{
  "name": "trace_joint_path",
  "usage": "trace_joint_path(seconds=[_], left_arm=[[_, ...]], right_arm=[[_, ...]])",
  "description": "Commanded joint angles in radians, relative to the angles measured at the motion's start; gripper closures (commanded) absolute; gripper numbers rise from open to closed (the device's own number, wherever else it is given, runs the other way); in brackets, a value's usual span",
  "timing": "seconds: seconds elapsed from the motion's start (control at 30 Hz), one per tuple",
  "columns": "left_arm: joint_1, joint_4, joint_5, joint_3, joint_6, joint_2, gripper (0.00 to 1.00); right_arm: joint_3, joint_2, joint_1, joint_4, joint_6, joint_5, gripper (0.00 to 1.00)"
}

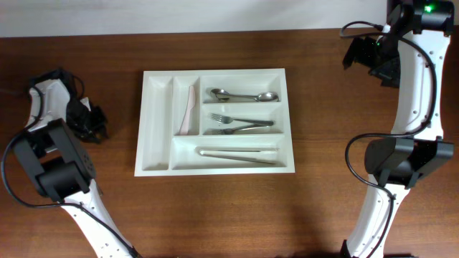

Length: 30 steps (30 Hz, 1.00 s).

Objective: Pack container

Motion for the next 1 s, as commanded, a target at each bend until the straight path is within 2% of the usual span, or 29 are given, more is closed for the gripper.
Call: trace_joint_path(seconds=[0.0, 0.43, 0.47, 0.67, 0.87, 0.97], left_arm=[[-0.031, -0.023, 0.005, -0.022, 0.002, -0.084, 0.74], [-0.126, -0.137, -0.037, -0.022, 0.019, -0.399, 0.72], [-0.135, -0.147, -0.041, -0.022, 0.02, -0.426, 0.69], [-0.196, -0.208, -0.042, -0.022, 0.02, -0.571, 0.64], [-0.272, -0.254, -0.042, -0.022, 0.019, -0.666, 0.48], [-0.303, -0.268, -0.042, -0.022, 0.016, -0.685, 0.26]], right_arm=[[0.005, -0.012, -0.002, -0.002, 0.008, -0.005, 0.01], [0.005, -0.012, -0.002, -0.002, 0.008, -0.005, 0.01], [0.005, -0.012, -0.002, -0.002, 0.008, -0.005, 0.01], [0.005, -0.012, -0.002, -0.002, 0.008, -0.005, 0.01], [0.005, -0.012, -0.002, -0.002, 0.008, -0.005, 0.01], [0.005, -0.012, -0.002, -0.002, 0.008, -0.005, 0.01]])
